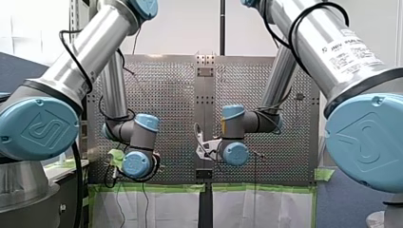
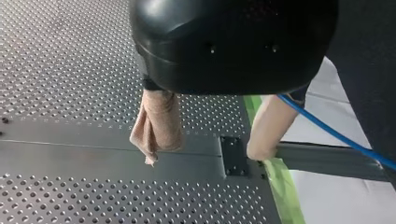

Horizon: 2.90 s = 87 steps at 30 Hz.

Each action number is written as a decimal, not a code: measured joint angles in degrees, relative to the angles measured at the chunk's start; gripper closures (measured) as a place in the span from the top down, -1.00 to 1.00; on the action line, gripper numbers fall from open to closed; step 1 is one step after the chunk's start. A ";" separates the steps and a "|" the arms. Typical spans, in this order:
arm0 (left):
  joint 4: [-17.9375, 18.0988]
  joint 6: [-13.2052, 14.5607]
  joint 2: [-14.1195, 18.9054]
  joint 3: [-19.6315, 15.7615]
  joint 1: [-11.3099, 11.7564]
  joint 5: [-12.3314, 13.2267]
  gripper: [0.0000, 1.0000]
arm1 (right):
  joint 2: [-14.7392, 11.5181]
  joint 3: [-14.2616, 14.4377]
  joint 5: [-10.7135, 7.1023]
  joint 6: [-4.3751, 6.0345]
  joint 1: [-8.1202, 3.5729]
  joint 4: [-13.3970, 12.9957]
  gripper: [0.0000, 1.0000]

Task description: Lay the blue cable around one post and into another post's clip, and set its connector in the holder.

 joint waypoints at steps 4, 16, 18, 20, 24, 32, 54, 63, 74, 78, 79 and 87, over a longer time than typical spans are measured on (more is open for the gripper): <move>0.15 -1.65 -0.78 1.83 -0.03 1.83 1.00 | -1.65 -0.49 1.50 1.43 0.36 1.65 -1.00; -5.94 -7.92 5.02 4.21 1.17 1.64 1.00 | -7.59 -4.30 2.32 2.41 0.50 7.58 -1.00; -6.91 -8.85 5.96 4.36 1.54 0.83 1.00 | -8.65 -5.33 2.28 2.67 0.29 8.66 -1.00; -7.92 -9.89 6.99 4.67 1.95 0.07 1.00 | -9.55 -6.23 2.21 3.16 0.12 9.56 -1.00; -9.74 -11.67 8.82 5.69 2.64 -0.48 1.00 | -11.60 -8.28 1.84 4.23 -0.24 11.60 -1.00; -13.52 -13.82 12.59 8.78 3.67 -0.30 1.00 | -15.59 -12.26 0.62 4.92 -0.81 15.59 -1.00; -24.59 -14.86 23.65 19.75 6.33 1.27 1.00 | -25.65 -15.23 -1.82 4.61 -1.25 26.22 -1.00; -28.65 -12.64 27.70 23.24 8.07 1.80 1.00 | -24.21 -16.12 -2.85 4.22 -1.59 28.58 -1.00; -34.24 -10.87 33.29 26.74 9.68 1.53 1.00 | -21.79 -19.54 -3.52 3.81 -1.69 28.89 -1.00; -36.43 -9.76 35.50 26.98 10.77 0.53 1.00 | -21.17 -21.25 -3.67 3.90 -1.87 29.43 -1.00; -37.13 -9.35 36.20 27.05 11.28 -0.02 1.00 | -21.03 -21.59 -3.67 3.90 -1.94 29.60 -1.00; -41.41 -7.62 40.47 28.23 15.29 1.30 1.00 | -20.21 -23.92 -4.33 3.68 -2.38 30.41 -1.00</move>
